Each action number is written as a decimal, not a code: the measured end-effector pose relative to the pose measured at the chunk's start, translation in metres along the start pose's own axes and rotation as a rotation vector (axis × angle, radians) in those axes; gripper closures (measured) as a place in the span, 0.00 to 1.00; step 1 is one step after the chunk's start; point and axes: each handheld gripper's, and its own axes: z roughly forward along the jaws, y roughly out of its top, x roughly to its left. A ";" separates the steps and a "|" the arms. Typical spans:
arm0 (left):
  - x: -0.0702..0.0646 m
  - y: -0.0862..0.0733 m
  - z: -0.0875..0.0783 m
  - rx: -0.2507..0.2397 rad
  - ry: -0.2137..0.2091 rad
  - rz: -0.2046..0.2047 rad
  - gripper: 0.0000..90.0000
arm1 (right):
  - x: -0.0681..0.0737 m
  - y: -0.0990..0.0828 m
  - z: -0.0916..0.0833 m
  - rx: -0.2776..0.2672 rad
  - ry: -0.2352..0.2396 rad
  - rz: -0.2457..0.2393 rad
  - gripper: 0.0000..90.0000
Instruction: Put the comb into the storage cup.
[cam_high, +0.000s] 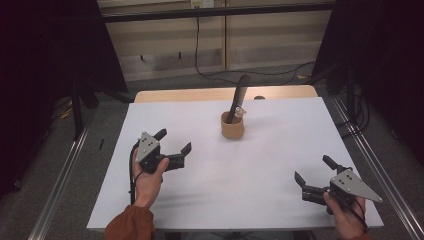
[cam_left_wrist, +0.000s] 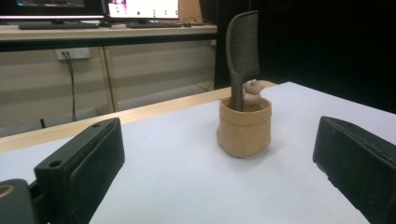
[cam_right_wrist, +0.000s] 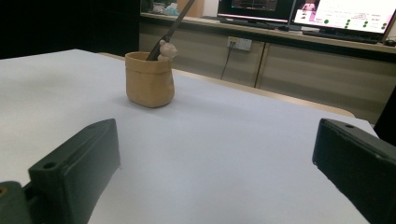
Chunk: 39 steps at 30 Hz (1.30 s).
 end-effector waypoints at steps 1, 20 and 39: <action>0.000 -0.001 -0.002 -0.003 0.009 -0.002 0.02 | 0.000 0.000 0.000 0.000 -0.001 0.000 0.00; 0.009 -0.021 -0.040 0.004 0.099 -0.043 0.02 | 0.000 0.000 -0.001 -0.008 -0.009 0.006 0.00; 0.000 -0.036 -0.065 0.036 0.115 -0.047 0.02 | -0.001 0.000 -0.001 -0.006 -0.012 0.011 0.00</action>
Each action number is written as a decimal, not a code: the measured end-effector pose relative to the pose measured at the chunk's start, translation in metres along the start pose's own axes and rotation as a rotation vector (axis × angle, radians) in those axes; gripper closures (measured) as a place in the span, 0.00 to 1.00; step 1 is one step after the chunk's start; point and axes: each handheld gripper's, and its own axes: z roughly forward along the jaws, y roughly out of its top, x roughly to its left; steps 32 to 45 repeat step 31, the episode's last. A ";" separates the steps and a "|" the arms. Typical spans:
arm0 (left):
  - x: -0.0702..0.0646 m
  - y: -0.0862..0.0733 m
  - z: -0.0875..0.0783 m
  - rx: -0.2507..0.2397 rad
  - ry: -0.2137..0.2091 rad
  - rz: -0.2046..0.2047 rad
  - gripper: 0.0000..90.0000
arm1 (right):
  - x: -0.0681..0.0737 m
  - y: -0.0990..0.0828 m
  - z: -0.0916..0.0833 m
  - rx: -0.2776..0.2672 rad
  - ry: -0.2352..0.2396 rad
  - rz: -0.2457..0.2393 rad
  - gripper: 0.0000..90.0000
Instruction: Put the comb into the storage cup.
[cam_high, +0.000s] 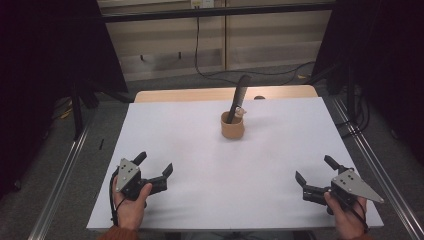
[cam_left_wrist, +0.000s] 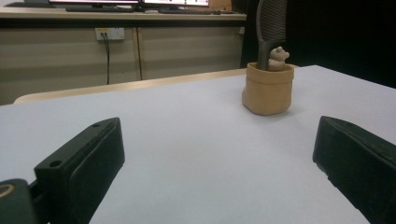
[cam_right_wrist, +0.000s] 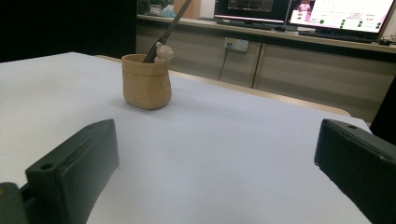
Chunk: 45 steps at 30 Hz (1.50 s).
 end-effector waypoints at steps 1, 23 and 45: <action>0.000 -0.001 -0.002 0.002 0.001 0.001 0.02 | 0.000 0.000 0.000 0.000 0.001 0.000 0.00; 0.003 -0.009 -0.017 0.006 0.024 -0.009 0.02 | -0.001 -0.001 0.001 0.009 0.001 0.012 0.00; 0.005 -0.008 -0.016 0.002 0.022 -0.005 0.02 | -0.001 -0.001 0.002 0.007 -0.002 0.015 0.00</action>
